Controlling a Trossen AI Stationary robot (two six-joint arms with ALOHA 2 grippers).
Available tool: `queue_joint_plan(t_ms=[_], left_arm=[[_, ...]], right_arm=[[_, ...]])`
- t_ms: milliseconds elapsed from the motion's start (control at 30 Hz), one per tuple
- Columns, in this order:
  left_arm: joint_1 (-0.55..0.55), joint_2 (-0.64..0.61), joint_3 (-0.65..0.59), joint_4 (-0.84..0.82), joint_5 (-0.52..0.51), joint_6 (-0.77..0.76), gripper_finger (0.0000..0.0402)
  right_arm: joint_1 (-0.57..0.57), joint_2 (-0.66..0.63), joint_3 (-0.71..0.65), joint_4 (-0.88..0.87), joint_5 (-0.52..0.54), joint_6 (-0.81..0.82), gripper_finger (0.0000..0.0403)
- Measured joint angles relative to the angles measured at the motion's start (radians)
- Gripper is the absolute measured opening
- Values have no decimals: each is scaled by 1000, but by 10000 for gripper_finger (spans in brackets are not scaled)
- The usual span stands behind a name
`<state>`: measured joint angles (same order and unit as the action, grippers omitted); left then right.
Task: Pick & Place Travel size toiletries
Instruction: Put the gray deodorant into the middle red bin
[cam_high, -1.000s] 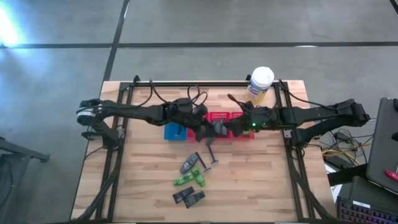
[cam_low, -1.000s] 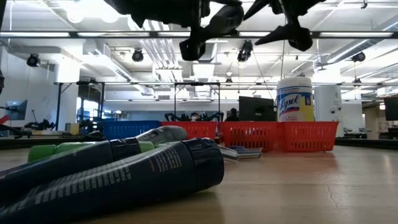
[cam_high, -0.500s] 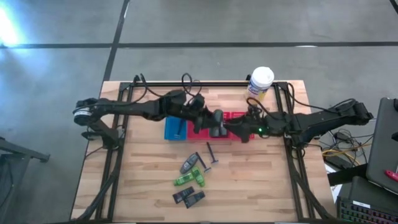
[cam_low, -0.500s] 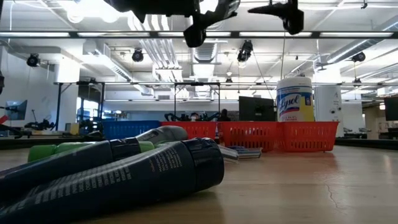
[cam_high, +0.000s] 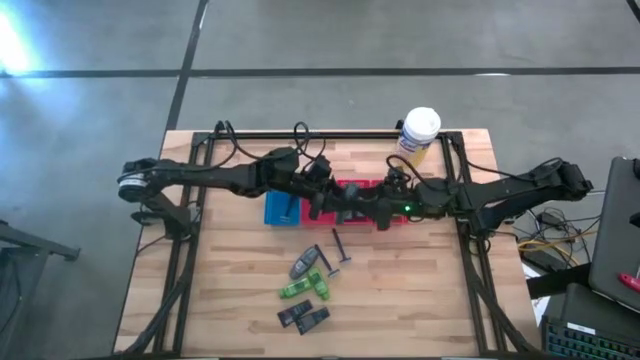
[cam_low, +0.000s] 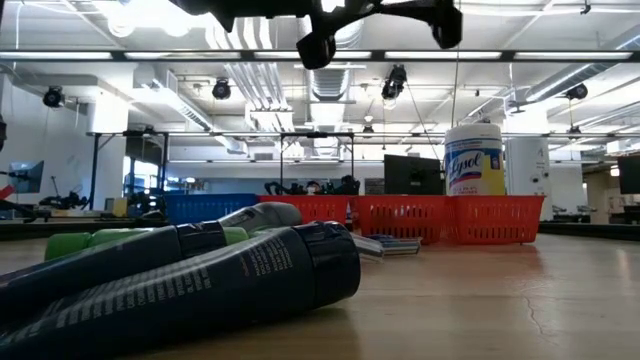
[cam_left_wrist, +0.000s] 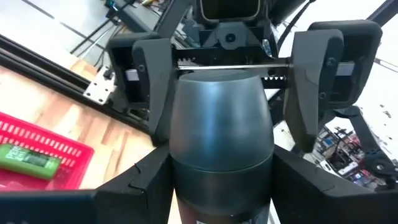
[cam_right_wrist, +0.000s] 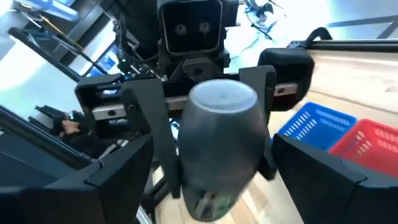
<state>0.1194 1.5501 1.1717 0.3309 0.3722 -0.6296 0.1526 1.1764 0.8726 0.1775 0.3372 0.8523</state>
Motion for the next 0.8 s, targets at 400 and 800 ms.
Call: queue_joint_plan(t_ms=[400, 800], left_arm=[[-18, -2, -2, 10, -11, 17, 210], [-26, -2, 0, 9, -32, 10, 218]], right_arm=[[-2, 31, 28, 10, -4, -4, 275], [-8, 29, 24, 17, 16, 31, 238]])
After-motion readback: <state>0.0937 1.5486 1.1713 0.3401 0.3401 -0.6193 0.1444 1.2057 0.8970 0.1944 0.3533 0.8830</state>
